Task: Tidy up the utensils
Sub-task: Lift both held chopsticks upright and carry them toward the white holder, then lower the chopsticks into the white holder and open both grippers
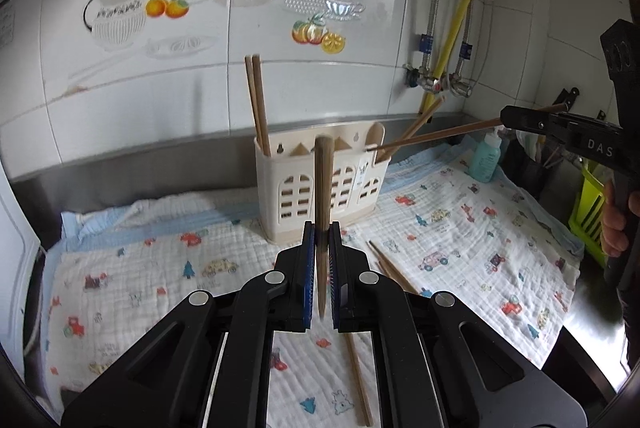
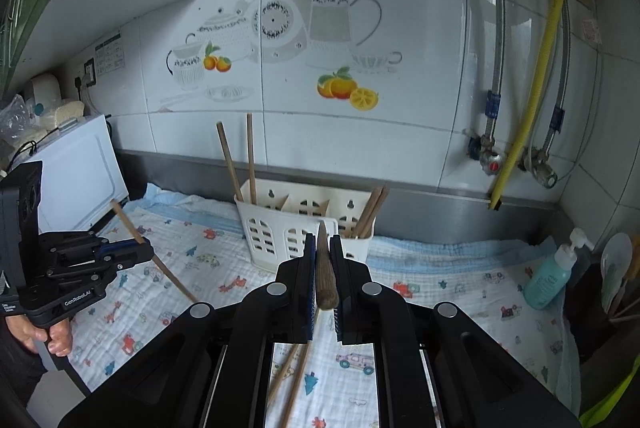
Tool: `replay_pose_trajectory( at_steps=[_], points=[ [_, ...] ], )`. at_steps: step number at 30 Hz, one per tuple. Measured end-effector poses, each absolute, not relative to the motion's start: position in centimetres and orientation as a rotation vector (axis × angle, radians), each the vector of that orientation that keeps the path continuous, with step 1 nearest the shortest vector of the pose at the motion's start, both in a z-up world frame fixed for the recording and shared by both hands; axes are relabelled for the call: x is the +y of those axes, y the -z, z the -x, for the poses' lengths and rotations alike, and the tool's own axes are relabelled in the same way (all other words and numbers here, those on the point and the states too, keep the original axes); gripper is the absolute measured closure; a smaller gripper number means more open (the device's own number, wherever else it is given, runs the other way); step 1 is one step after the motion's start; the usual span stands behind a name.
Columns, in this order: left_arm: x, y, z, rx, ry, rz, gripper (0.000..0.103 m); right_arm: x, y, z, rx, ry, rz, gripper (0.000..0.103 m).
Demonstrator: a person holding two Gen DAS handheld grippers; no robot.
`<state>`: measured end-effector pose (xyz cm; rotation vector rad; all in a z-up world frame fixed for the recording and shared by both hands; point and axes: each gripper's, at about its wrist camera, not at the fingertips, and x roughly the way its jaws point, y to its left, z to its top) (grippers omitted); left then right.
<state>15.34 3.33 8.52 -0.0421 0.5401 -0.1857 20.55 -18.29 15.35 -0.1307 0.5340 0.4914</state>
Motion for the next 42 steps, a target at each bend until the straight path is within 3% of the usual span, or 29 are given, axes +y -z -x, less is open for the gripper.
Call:
replay_pose_trajectory(
  at_steps=[8, 20, 42],
  points=[
    [1.9, -14.2, -16.5, 0.45, 0.213, -0.006, 0.098, -18.3, -19.8, -23.0, 0.574, -0.512, 0.166, 0.096],
    [0.7, -22.6, -21.8, 0.265, 0.138, -0.068, 0.098, -15.6, -18.3, -29.2, 0.799, -0.506, 0.309, 0.096],
    [3.9, -16.3, -30.6, 0.39, 0.055, 0.038, 0.098, -12.5, -14.0, -33.1, 0.928, -0.531, 0.399, 0.096]
  ],
)
